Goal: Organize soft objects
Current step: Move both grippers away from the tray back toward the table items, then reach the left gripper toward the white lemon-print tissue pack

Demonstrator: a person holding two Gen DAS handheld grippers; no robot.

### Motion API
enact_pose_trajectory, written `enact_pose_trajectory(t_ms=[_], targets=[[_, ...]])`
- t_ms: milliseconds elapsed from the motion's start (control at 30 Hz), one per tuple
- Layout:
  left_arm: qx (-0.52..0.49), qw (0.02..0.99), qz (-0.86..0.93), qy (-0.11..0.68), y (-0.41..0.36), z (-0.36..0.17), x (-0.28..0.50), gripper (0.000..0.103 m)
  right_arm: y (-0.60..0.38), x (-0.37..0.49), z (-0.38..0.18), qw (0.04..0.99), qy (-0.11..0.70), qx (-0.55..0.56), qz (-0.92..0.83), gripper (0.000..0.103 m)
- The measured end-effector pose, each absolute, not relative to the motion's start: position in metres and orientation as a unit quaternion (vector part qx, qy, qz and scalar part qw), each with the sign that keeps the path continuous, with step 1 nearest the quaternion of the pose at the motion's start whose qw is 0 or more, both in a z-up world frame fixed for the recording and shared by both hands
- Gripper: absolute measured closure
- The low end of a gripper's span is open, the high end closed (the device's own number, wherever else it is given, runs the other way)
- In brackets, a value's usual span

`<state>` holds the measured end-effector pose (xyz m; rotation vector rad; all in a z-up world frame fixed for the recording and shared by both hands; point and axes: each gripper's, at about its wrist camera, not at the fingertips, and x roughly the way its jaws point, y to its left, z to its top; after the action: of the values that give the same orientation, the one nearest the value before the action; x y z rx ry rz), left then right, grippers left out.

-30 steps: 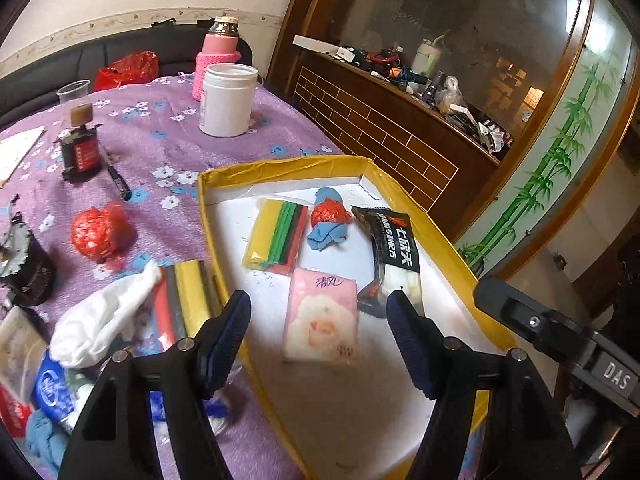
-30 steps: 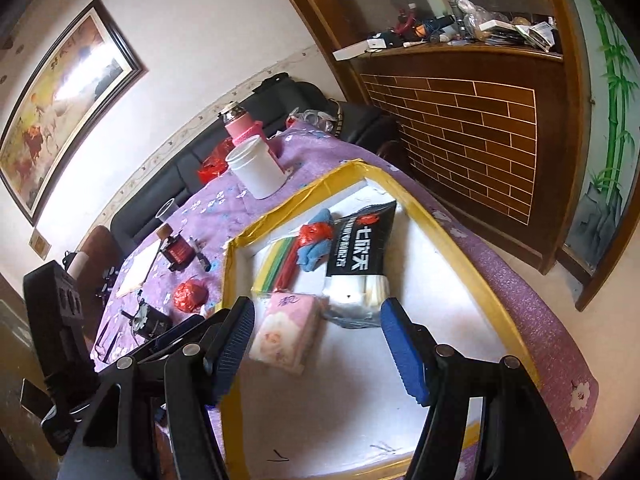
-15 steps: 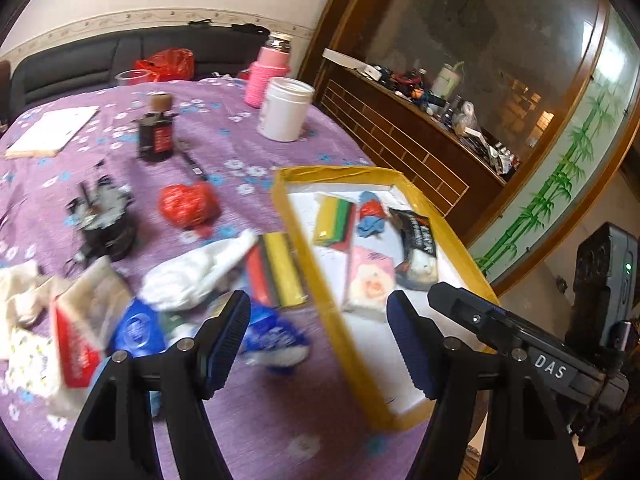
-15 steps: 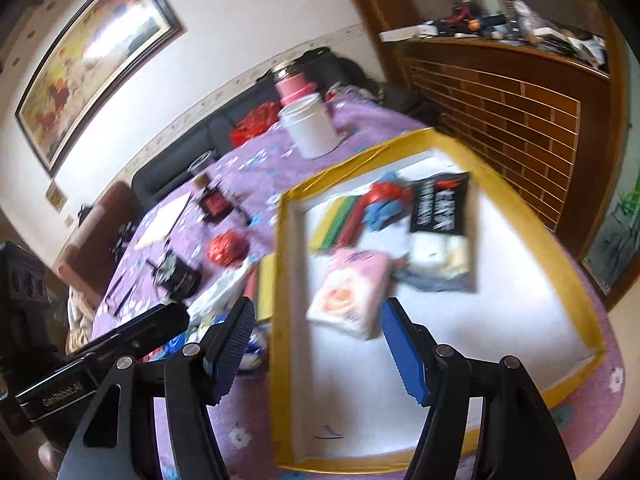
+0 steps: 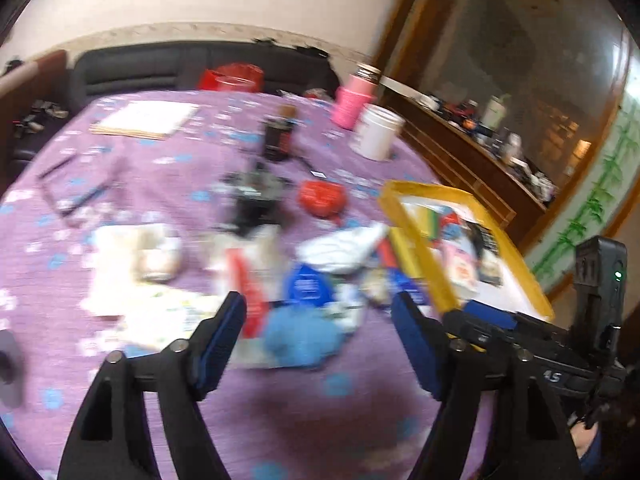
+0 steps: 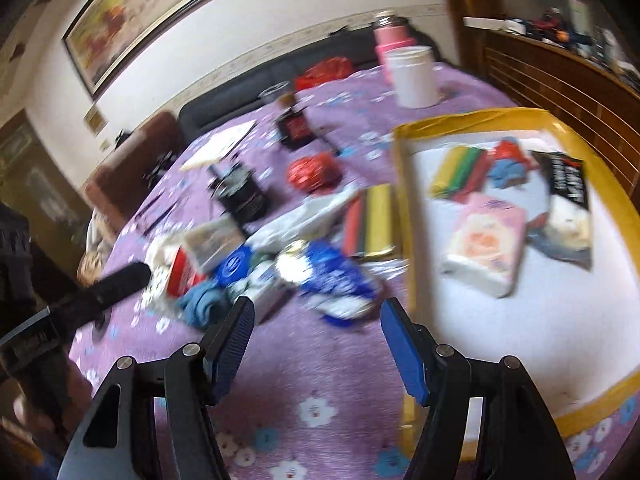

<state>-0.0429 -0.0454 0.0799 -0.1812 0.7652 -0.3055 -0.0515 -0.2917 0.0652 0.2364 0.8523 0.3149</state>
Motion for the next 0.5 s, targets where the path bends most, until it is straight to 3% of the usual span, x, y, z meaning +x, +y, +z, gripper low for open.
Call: enact_pose_trajectory(t_ms=[200,500], targets=[[-0.063,0.911,-0.082,0.398,0.005,0.054,-0.042,0.020,-0.270,-0.051,0.056,0.886,0.417,0.099,0.175,0.033],[-0.020,0.890,-0.078,0.449,0.005,0.019,-0.015,0.011,-0.264,-0.051,0.048,0.881,0.425,0.097,0.185,0.033]])
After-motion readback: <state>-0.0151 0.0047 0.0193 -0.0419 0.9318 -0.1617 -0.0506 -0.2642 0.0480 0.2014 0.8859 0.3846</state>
